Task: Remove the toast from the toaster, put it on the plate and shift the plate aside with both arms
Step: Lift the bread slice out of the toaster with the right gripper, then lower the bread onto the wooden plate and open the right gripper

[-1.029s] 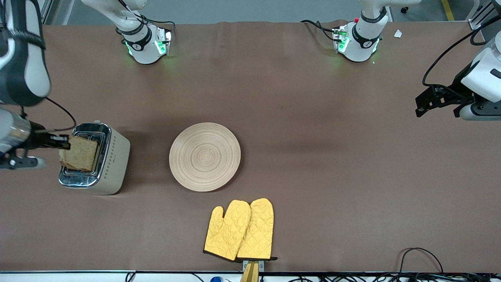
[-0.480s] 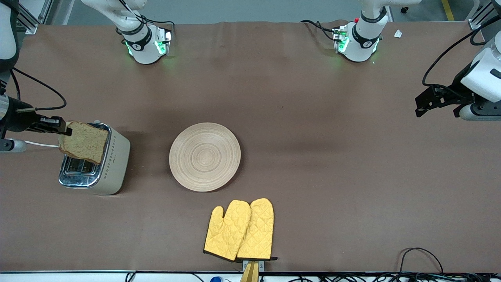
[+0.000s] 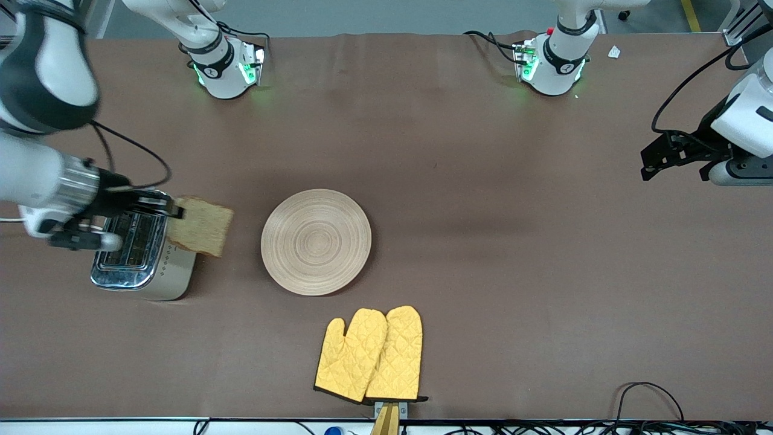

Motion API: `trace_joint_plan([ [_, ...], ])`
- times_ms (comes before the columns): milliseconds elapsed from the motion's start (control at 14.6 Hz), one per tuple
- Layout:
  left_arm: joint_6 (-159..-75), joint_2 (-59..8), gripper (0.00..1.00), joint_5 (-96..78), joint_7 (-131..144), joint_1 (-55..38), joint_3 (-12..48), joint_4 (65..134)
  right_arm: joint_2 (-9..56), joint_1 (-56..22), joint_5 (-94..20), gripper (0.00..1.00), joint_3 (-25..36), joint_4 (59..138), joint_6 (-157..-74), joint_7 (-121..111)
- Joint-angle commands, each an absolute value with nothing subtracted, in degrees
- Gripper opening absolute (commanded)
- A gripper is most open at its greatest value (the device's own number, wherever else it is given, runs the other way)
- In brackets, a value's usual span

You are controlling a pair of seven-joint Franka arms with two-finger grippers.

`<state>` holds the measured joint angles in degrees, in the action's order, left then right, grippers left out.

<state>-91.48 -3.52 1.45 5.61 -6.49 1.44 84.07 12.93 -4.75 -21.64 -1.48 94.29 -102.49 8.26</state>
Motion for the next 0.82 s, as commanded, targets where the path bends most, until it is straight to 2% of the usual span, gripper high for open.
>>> trace_joint_plan([
  [0,-90.8,-4.1,1.0,2.4,5.1,-6.6,1.5,82.8,13.1,-9.6,-26.2,0.0,-1.1,102.2,-113.2,9.2],
  [69,-90.8,-4.1,1.0,2.4,5.1,-6.7,1.5,82.8,14.5,-12.2,-26.2,0.0,-1.1,103.0,-116.9,9.2],
  [412,-90.8,-4.1,1.0,2.4,4.9,-6.6,1.5,82.8,19.9,-20.2,-29.0,0.0,-1.1,103.8,-124.7,9.2],
  [755,-90.5,-4.3,1.0,1.9,5.6,-7.6,1.9,83.3,22.7,-21.1,-32.0,0.0,-1.1,106.3,-129.5,8.2],
])
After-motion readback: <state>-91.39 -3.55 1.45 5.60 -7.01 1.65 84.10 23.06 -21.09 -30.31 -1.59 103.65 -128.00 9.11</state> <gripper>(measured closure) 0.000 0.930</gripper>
